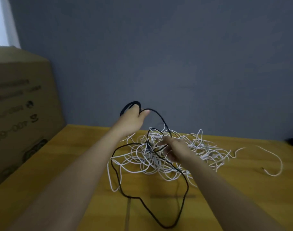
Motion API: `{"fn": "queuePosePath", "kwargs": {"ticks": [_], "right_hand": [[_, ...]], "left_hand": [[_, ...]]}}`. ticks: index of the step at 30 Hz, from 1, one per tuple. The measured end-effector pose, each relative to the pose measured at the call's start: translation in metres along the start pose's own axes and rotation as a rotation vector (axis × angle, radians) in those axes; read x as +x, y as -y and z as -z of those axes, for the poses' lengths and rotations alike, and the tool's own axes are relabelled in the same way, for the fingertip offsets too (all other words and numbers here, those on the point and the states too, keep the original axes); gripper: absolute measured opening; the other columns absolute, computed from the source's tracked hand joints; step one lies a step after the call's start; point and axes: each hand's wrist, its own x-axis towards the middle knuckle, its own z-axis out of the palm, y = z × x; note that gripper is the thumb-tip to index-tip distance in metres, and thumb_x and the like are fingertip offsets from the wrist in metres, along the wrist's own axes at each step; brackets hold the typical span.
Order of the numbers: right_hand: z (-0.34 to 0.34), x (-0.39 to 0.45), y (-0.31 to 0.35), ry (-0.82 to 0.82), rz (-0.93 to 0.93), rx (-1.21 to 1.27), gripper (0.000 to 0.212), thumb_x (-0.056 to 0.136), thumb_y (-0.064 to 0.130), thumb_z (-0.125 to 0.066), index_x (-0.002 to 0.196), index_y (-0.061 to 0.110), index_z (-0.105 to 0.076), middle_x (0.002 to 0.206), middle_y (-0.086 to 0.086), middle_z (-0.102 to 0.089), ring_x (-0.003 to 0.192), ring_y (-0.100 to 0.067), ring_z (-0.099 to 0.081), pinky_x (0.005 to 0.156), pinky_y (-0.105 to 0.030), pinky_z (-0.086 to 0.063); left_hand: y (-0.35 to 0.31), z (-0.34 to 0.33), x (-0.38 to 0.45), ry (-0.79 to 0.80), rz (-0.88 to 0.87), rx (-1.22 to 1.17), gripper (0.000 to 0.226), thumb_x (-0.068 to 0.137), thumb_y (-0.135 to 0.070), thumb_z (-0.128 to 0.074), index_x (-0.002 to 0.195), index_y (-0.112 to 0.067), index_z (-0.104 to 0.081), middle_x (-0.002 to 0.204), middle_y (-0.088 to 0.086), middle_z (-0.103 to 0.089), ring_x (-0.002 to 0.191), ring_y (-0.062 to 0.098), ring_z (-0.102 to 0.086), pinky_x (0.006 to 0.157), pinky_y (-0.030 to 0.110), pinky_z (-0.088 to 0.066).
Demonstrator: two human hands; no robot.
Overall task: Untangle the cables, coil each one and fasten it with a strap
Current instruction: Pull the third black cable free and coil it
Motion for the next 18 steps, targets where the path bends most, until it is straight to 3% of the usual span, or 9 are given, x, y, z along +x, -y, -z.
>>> {"fn": "queuePosePath", "kwargs": {"ticks": [3,5,7,8,10,12,14,16,18], "right_hand": [[-0.018,-0.016,-0.003,0.247,-0.174,0.206,0.033,0.096,0.036,-0.054,0.086,0.009,-0.07,0.065,-0.006,-0.065,0.052,-0.015,-0.059,0.046,-0.021,-0.048],[-0.016,-0.015,0.014,0.117,-0.081,0.071,0.028,0.094,0.03,-0.059,0.092,0.003,-0.067,0.082,-0.013,-0.07,0.074,-0.023,-0.068,0.067,-0.029,-0.058],[0.002,-0.005,0.054,-0.242,0.242,-0.177,0.027,0.095,0.021,-0.058,0.092,-0.004,-0.068,0.089,-0.018,-0.069,0.079,-0.024,-0.063,0.075,-0.033,-0.054],[0.012,-0.005,0.084,-0.361,0.454,-0.191,0.027,0.096,0.016,-0.055,0.093,-0.007,-0.069,0.091,-0.019,-0.069,0.081,-0.02,-0.059,0.074,-0.027,-0.051],[0.024,-0.016,0.144,-0.4,0.785,-0.162,0.023,0.098,0.011,-0.051,0.099,-0.002,-0.07,0.112,-0.011,-0.065,0.101,-0.011,-0.055,0.079,-0.006,-0.043],[0.026,-0.023,0.182,-0.335,0.958,-0.172,0.023,0.099,0.017,-0.049,0.097,0.012,-0.071,0.123,0.005,-0.054,0.122,0.002,-0.042,0.089,0.003,-0.032],[0.026,-0.022,0.188,-0.288,0.938,-0.27,0.024,0.1,0.02,-0.047,0.1,0.012,-0.07,0.123,0.003,-0.056,0.122,-0.005,-0.049,0.088,0.0,-0.035],[0.034,-0.017,0.169,-0.263,0.76,-0.521,0.027,0.101,0.016,-0.046,0.108,0.004,-0.068,0.11,-0.01,-0.067,0.083,-0.012,-0.061,0.065,-0.007,-0.039],[0.046,-0.016,0.134,-0.128,0.521,-0.82,0.027,0.101,0.016,-0.044,0.112,0.002,-0.065,0.092,-0.013,-0.066,0.073,-0.019,-0.056,0.061,-0.02,-0.04]], "left_hand": [[-0.015,0.008,-0.008,0.02,-0.016,-0.036,0.041,0.1,-0.041,-0.04,0.07,-0.016,-0.03,0.066,0.001,-0.034,0.056,0.015,-0.034,0.051,0.032,-0.024],[-0.017,0.018,-0.012,0.0,0.002,-0.036,0.041,0.101,-0.039,-0.039,0.069,-0.015,-0.03,0.066,0.002,-0.034,0.057,0.017,-0.034,0.053,0.034,-0.025],[-0.018,0.033,-0.016,-0.05,0.016,-0.025,0.041,0.101,-0.038,-0.038,0.068,-0.015,-0.03,0.067,0.002,-0.034,0.06,0.02,-0.035,0.056,0.036,-0.025],[-0.019,0.04,-0.016,-0.07,0.015,-0.021,0.041,0.101,-0.038,-0.037,0.068,-0.015,-0.03,0.066,0.003,-0.034,0.06,0.021,-0.035,0.056,0.036,-0.024],[-0.023,0.049,-0.017,-0.071,-0.004,-0.022,0.042,0.101,-0.041,-0.035,0.069,-0.014,-0.031,0.066,0.003,-0.035,0.057,0.019,-0.036,0.052,0.035,-0.025],[-0.029,0.051,-0.016,-0.065,-0.017,-0.029,0.043,0.101,-0.043,-0.033,0.071,-0.013,-0.034,0.067,0.004,-0.038,0.057,0.019,-0.039,0.052,0.033,-0.028],[-0.033,0.046,-0.017,-0.068,-0.013,-0.048,0.042,0.102,-0.043,-0.031,0.072,-0.013,-0.035,0.068,0.005,-0.04,0.058,0.018,-0.041,0.053,0.032,-0.03],[-0.028,0.037,-0.02,-0.036,-0.011,-0.062,0.042,0.102,-0.042,-0.031,0.072,-0.013,-0.036,0.069,0.004,-0.039,0.058,0.017,-0.04,0.053,0.031,-0.029],[-0.017,0.028,-0.026,0.025,-0.004,-0.066,0.042,0.101,-0.044,-0.031,0.074,-0.013,-0.037,0.069,0.004,-0.039,0.058,0.018,-0.04,0.055,0.031,-0.031]]}}
